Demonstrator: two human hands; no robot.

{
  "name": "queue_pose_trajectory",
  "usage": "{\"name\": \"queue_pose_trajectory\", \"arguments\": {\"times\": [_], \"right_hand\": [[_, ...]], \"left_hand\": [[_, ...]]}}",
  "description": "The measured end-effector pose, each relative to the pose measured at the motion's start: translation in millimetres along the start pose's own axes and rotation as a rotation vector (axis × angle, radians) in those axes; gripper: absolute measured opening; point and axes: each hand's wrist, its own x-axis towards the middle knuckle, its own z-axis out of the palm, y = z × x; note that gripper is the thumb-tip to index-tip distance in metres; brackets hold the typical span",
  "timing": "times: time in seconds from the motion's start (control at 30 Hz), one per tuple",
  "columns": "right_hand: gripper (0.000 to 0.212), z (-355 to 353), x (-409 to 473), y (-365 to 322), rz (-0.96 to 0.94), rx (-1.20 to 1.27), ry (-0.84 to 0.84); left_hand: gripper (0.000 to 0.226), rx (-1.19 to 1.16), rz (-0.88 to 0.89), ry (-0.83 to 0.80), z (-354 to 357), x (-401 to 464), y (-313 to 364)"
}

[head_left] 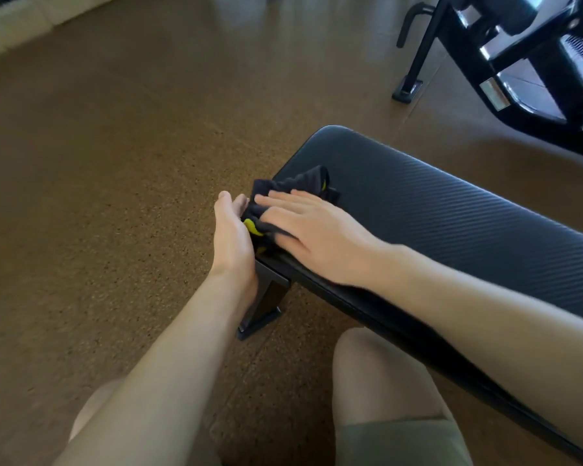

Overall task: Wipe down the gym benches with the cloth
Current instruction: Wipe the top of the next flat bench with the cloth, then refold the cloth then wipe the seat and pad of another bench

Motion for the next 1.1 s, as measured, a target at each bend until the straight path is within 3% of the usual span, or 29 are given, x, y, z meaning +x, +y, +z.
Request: {"name": "queue_pose_trajectory", "arguments": {"times": [0.13,0.3,0.5,0.57,0.63,0.7,0.77,0.87,0.97,1.1], "right_hand": [[0.033,-14,36,32,-0.007,-0.108,-0.039],[0.019,-17,71,11,0.214,-0.142,-0.029],[0.033,-37,77,-51,0.092,-0.168,-0.508],[0.031,-58,69,-80,0.102,-0.056,-0.786],[0.025,-76,55,-113,0.245,0.171,-0.995],[0.022,-104,45,-135,0.499,0.46,-0.922],[0.018,-144,43,-151,0.786,0.771,-0.689],[0.022,-221,50,-169,1.132,1.493,-0.369],[0.033,-304,62,-201,1.065,1.905,-0.28],[0.055,-386,82,-244,1.014,1.963,-0.206]], "left_hand": [[0.06,0.069,-0.016,0.046,4,-4,7],[0.054,0.194,-0.059,0.112,10,-36,49],[0.061,0.358,-0.153,0.199,-7,-90,116],[0.059,0.447,-0.181,0.165,-13,-112,134],[0.056,0.537,-0.173,0.104,-16,-133,155],[0.054,0.642,-0.16,0.047,-18,-151,180],[0.056,0.736,-0.171,-0.007,-21,-169,211],[0.066,0.797,-0.198,-0.074,-25,-198,268],[0.062,0.736,-0.271,-0.104,-25,-226,333],[0.022,0.604,-0.297,-0.262,-24,-261,409]]}}
